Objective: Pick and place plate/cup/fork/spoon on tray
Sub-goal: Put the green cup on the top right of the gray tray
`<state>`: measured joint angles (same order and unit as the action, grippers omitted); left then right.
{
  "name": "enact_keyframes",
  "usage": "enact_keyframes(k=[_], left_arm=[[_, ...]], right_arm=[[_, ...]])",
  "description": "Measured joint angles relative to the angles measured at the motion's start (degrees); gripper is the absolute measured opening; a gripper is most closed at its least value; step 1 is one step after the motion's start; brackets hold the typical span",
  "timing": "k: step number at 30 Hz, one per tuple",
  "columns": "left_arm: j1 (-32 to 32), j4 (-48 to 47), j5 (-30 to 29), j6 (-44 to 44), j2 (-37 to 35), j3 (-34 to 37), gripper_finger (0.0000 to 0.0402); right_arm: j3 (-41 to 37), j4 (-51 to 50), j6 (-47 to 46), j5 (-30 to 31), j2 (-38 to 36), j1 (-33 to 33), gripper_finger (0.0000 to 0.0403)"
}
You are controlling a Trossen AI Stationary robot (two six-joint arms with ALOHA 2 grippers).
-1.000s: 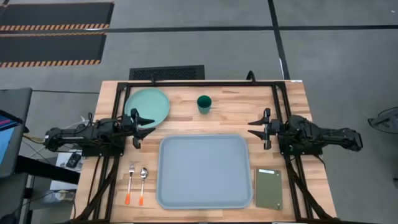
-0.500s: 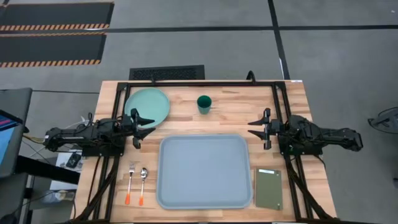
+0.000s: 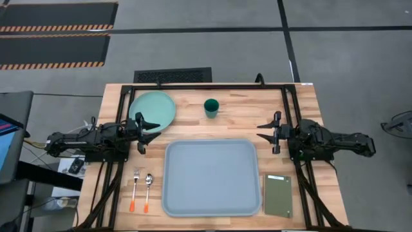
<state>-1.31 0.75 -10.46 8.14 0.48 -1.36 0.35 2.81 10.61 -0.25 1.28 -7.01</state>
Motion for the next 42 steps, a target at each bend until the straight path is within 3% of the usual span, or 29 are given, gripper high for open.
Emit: enact_keyframes(k=[5, 12, 18, 25, 34, 42], left_arm=[[0.00, 0.00, -0.01, 0.00, 0.01, 0.00, 0.0177], [-0.01, 0.00, -0.02, 0.00, 0.00, 0.02, 0.0177], [-0.02, 0.00, -0.02, 0.00, 0.00, 0.02, 0.0177], [0.00, 0.00, -0.01, 3.94, 0.00, 0.02, 0.0177], [0.00, 0.09, -0.04, 5.87, -0.01, 0.02, 0.0177], [-0.01, 0.26, -1.65, 11.63, -0.01, 0.02, 0.0177]], right_arm=[[0.25, 0.65, -3.92, 0.58, 0.00, -0.28, 0.0171], [0.35, 3.74, -34.43, 0.42, 0.00, 0.68, 0.0171], [0.45, 3.84, -47.02, 0.39, 0.00, 2.43, 0.0171], [0.54, 7.41, -48.28, 1.29, 0.00, 3.16, 0.0171], [0.58, 7.89, -48.11, 17.18, 0.00, 3.06, 0.0171], [0.63, 12.88, -47.26, 18.58, 0.00, 1.69, 0.0171]])
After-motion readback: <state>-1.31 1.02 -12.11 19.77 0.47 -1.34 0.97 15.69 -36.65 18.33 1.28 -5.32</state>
